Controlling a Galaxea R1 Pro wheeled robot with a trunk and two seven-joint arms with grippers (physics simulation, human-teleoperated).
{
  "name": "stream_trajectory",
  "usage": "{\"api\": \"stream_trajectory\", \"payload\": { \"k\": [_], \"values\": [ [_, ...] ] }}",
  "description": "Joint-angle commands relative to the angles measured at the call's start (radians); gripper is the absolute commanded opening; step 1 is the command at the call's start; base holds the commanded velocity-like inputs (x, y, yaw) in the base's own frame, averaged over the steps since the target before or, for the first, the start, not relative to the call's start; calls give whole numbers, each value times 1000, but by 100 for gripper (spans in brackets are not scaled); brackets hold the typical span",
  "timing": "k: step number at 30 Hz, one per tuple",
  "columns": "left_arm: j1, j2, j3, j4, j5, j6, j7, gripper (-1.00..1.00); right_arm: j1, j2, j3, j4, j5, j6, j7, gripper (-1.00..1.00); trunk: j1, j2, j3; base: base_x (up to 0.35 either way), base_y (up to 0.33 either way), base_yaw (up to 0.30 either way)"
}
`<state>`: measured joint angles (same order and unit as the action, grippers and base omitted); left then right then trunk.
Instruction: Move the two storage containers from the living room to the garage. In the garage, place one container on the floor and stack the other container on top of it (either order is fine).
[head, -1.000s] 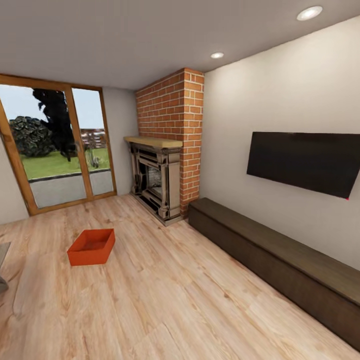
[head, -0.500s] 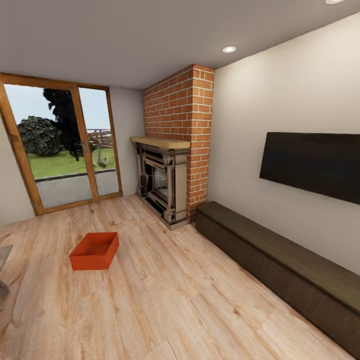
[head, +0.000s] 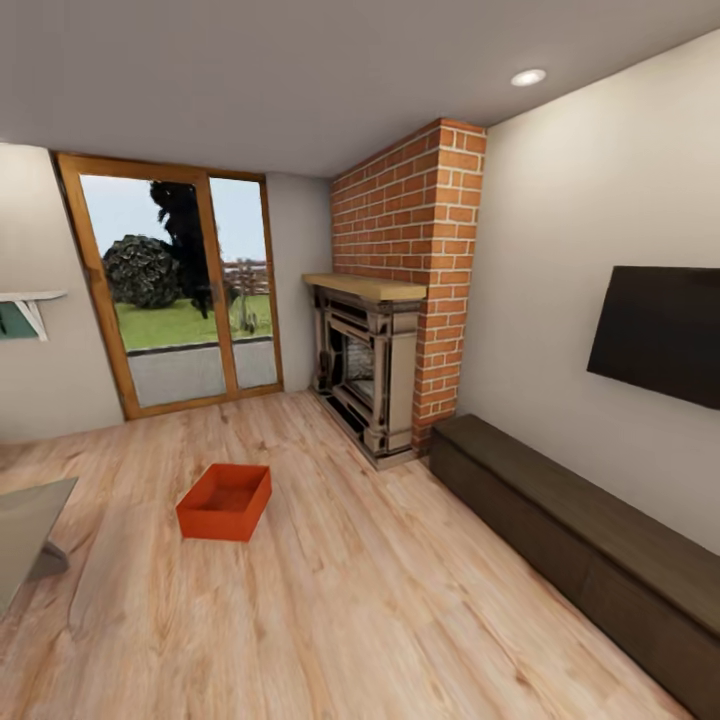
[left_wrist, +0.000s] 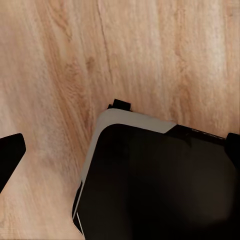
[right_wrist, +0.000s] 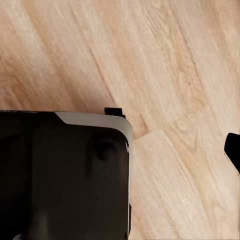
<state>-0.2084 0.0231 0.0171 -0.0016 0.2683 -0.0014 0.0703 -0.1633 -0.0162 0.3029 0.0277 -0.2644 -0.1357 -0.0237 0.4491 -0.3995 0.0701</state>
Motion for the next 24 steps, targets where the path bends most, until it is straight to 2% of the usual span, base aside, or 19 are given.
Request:
{"api": "stream_trajectory", "payload": {
  "k": [1,9,24],
  "values": [
    [0,0,1,0,3,0,2,100,-1,-1,9,3,-9,-4,0,100,1,-1,0,322,0,102],
    [0,0,1,0,2,0,2,100,-1,-5,13,3,-7,-2,1,100,1,-1,0,322,-50,16],
    [0,0,1,0,2,-1,0,100,-1,-7,16,3,-6,-2,-1,100,1,-1,0,314,-130,0]
  ]
}}
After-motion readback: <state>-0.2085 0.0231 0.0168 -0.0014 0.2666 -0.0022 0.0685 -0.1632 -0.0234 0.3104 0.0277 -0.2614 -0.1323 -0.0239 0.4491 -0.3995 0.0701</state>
